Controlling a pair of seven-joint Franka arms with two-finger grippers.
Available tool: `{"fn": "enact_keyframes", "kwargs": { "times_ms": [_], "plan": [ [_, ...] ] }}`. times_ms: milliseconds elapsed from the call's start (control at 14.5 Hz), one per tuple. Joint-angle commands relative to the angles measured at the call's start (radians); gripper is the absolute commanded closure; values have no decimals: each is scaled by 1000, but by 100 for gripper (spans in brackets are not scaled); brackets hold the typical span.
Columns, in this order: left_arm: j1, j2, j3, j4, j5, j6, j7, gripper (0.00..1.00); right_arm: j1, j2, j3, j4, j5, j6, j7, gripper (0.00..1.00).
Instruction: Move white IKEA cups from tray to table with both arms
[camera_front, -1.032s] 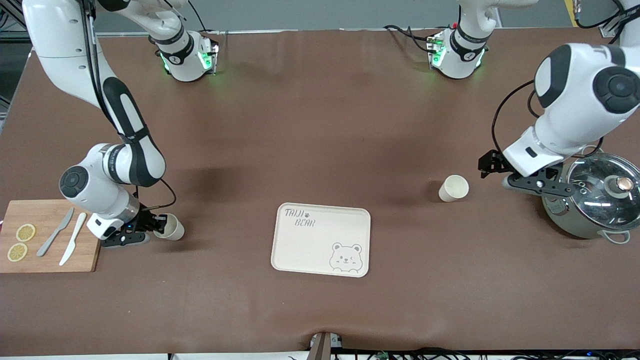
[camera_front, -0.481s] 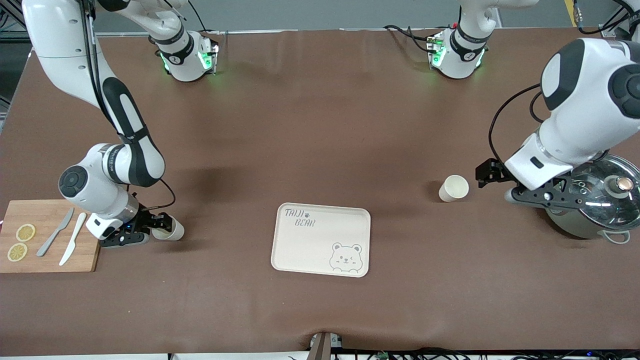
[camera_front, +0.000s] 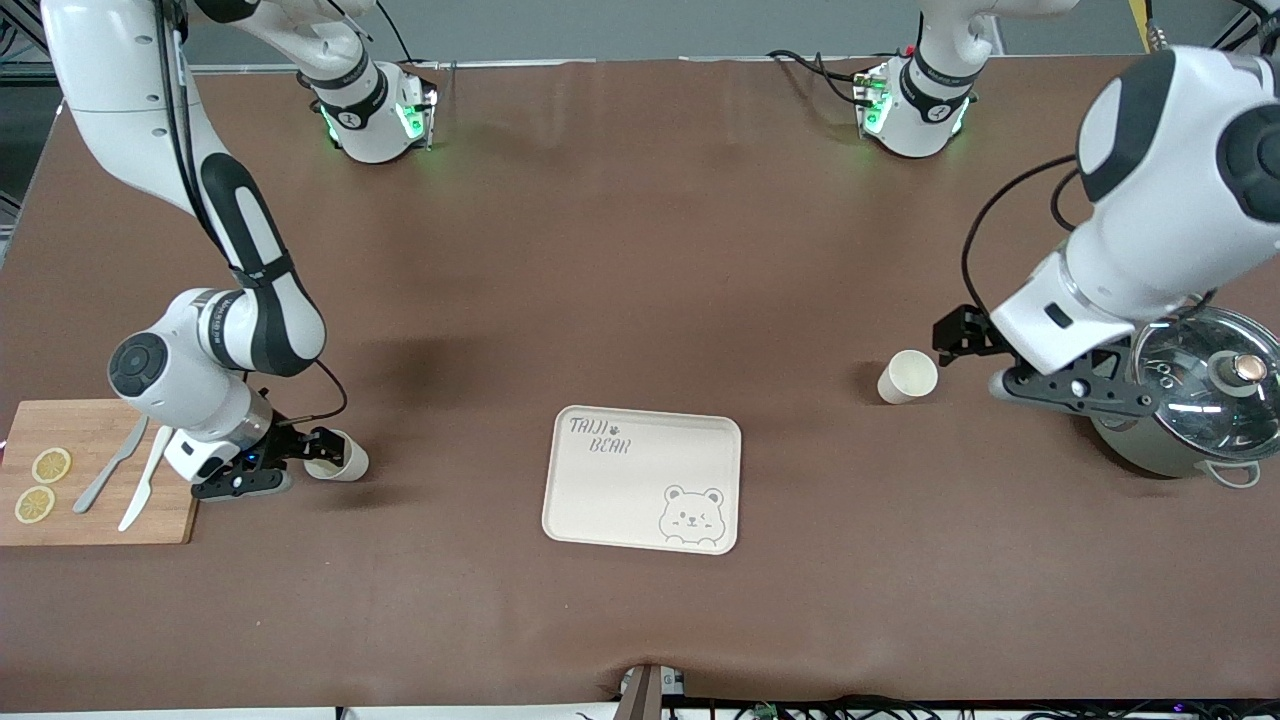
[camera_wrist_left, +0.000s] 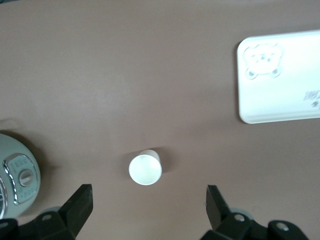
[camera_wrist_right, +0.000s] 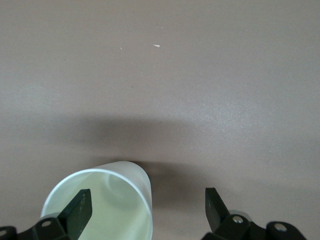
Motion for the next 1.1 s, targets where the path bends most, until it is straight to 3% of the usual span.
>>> {"fn": "enact_keyframes", "kwargs": {
  "times_ms": [0,206,413,1032],
  "plan": [
    [-8,-104,8,-1,-8,-56,-32,0,-22,-14,1,138,16,-215,5,0],
    [0,-147,8,-3,1,-118,-16,0,-36,-14,-15,345,4,-532,49,0],
    [12,-155,8,-5,6,-176,-6,0,-22,-25,-35,508,-85,-778,121,0],
    [118,-199,-16,-60,-5,-192,52,0,-49,-372,-70,516,-138,-1166,120,0]
  ]
}}
